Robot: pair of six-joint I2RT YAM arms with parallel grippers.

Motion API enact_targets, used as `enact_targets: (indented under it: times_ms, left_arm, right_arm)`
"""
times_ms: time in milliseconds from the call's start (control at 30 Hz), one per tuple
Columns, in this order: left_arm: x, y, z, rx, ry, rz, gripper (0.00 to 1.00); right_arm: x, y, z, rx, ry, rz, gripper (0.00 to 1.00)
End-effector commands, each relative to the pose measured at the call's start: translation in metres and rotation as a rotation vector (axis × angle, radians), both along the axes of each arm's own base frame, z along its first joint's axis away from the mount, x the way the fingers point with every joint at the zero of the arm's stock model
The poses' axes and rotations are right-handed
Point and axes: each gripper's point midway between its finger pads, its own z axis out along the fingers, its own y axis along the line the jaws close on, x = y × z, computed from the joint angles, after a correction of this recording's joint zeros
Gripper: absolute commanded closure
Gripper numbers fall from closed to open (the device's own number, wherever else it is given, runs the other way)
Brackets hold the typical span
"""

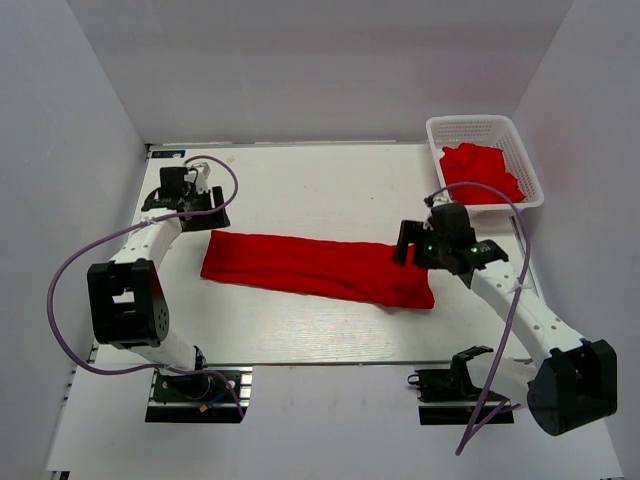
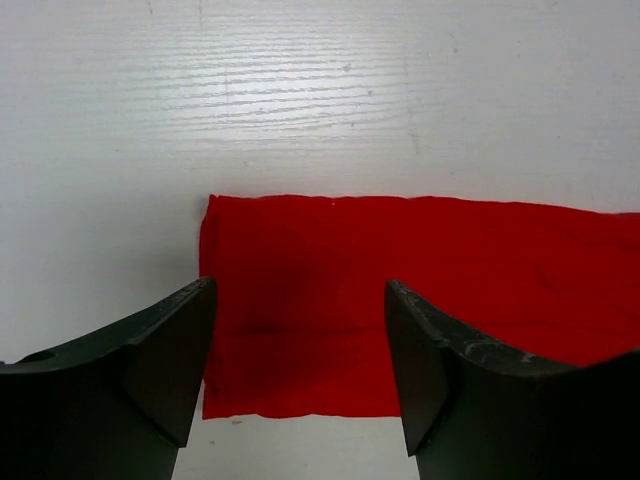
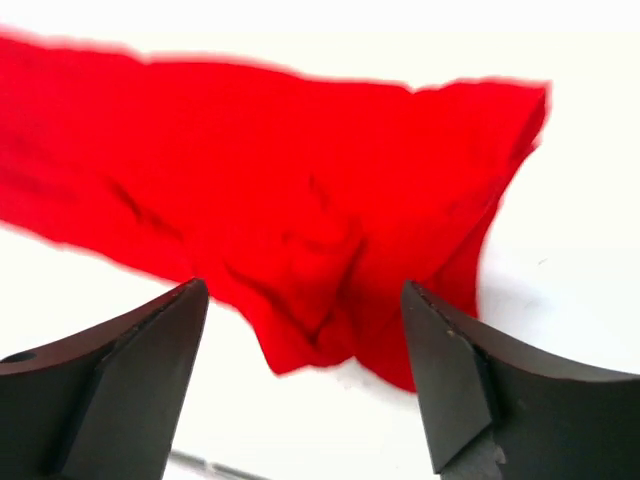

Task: Fold and stack the t-shirts
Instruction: Fold the other side of the tshirt into a rectangle

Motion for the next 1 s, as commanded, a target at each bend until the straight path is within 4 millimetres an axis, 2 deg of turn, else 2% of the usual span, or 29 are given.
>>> enact_targets:
  times_ms: [0,33,67,133,167,233,267,300,367,433,500,533,600,667,700,767,967]
  left_arm:
    - [0.000,-0.016,0.015,-0.044,-0.013,-0.093,0.23]
    - [-0.003,-0.021,0.017,-0.058,-0.020,-0.116,0.24]
    - [-0.006,-0.026,0.022,-0.078,-0.046,-0.136,0.28]
    - [-0.010,-0.042,0.031,-0.120,-0.087,-0.217,0.38]
    - [-0.013,-0.050,0.035,-0.139,-0.102,-0.247,0.59]
    - [-0.015,-0.058,0.039,-0.147,-0.113,-0.270,0.78]
    - [-0.013,-0.064,0.047,-0.141,-0.123,-0.295,0.85]
    - [-0.015,-0.068,0.048,-0.132,-0.123,-0.318,0.95]
    - [-0.020,-0.081,0.040,-0.118,-0.082,-0.353,1.00]
    - [-0.023,-0.088,0.034,-0.102,-0.060,-0.366,1.00]
    - [-0.024,-0.089,0.018,-0.060,-0.012,-0.346,1.00]
    - [-0.028,-0.081,0.008,-0.035,0.019,-0.298,1.00]
    - [-0.032,-0.081,-0.010,-0.008,0.070,-0.275,1.00]
    - [-0.037,-0.070,-0.026,0.026,0.117,-0.208,1.00]
    - [-0.035,-0.071,-0.029,0.038,0.120,-0.192,1.00]
    - [-0.042,-0.066,-0.047,0.056,0.173,-0.171,1.00]
    - [-0.051,-0.064,-0.079,0.048,0.273,-0.067,1.00]
  right_arm:
    - [0.016,-0.023,0.006,-0.112,0.002,-0.119,0.18]
    - [0.020,-0.026,0.006,-0.133,0.006,-0.136,0.22]
    - [0.021,-0.027,0.000,-0.148,0.036,-0.135,0.35]
    - [0.022,-0.016,-0.006,-0.128,0.062,-0.092,0.52]
    - [0.025,-0.012,-0.010,-0.118,0.057,-0.079,0.76]
    - [0.028,-0.005,-0.014,-0.092,0.044,-0.060,0.96]
    - [0.024,-0.001,-0.019,-0.071,0.062,-0.045,1.00]
    - [0.024,0.003,-0.023,-0.067,0.067,-0.030,1.00]
    - [0.022,0.007,-0.029,-0.065,0.085,-0.015,1.00]
    - [0.021,0.011,-0.033,-0.077,0.098,0.003,1.00]
    - [0.020,0.010,-0.041,-0.101,0.115,-0.001,1.00]
    - [0.019,0.009,-0.045,-0.113,0.124,-0.015,1.00]
    - [0.017,0.006,-0.058,-0.141,0.150,-0.022,1.00]
    - [0.018,0.007,-0.066,-0.139,0.155,-0.029,1.00]
    - [0.017,0.007,-0.072,-0.145,0.167,-0.028,1.00]
    - [0.016,0.007,-0.082,-0.161,0.193,-0.034,1.00]
    - [0.021,0.010,-0.098,-0.176,0.220,-0.038,1.00]
